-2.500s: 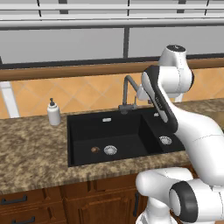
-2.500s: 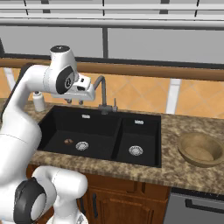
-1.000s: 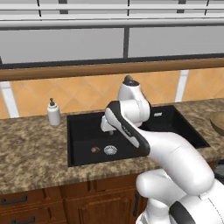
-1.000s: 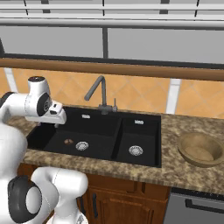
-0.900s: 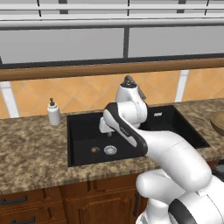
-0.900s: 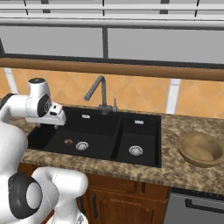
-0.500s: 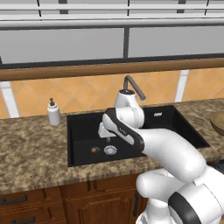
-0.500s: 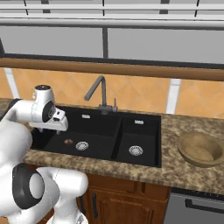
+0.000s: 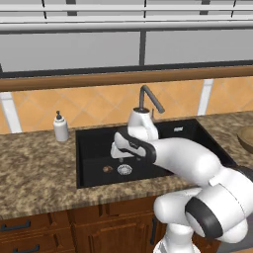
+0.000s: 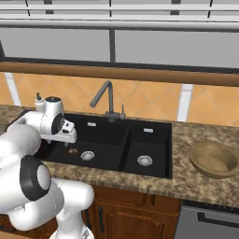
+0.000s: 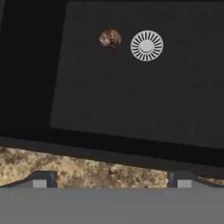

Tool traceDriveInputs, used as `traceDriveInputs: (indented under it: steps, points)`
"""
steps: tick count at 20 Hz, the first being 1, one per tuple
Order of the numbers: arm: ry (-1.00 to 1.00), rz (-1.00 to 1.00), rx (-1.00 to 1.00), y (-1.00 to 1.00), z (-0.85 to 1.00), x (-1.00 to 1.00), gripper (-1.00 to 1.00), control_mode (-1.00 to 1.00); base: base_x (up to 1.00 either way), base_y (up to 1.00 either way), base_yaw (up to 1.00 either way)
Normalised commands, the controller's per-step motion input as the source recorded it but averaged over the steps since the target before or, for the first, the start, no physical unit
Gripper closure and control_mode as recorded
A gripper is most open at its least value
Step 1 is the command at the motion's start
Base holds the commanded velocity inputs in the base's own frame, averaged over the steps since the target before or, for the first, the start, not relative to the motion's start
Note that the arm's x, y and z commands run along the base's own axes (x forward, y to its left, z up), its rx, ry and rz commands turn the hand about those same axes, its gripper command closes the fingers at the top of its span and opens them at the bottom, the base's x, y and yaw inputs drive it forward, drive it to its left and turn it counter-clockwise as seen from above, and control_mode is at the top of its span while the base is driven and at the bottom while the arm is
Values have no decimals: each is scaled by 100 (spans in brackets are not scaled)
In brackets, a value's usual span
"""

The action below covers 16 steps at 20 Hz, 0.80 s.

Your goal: Pick the mushroom from the sink and place it in the bowl. Then pick the bowl and place it in the microwave. Then close the microwave door and press the start button.

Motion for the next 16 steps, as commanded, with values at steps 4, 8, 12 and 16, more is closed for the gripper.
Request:
traceDriveInputs:
  steps: [4,8,12,16]
  points:
    - [0,0,0,0,-31,34,-100,-100,0,0,0]
    - [0,0,0,10,-31,33,-100,-100,0,0,0]
    - [0,0,0,24,-29,37,-100,-100,0,0,0]
    - [0,-1,0,15,-27,23,-100,-100,0,0,0]
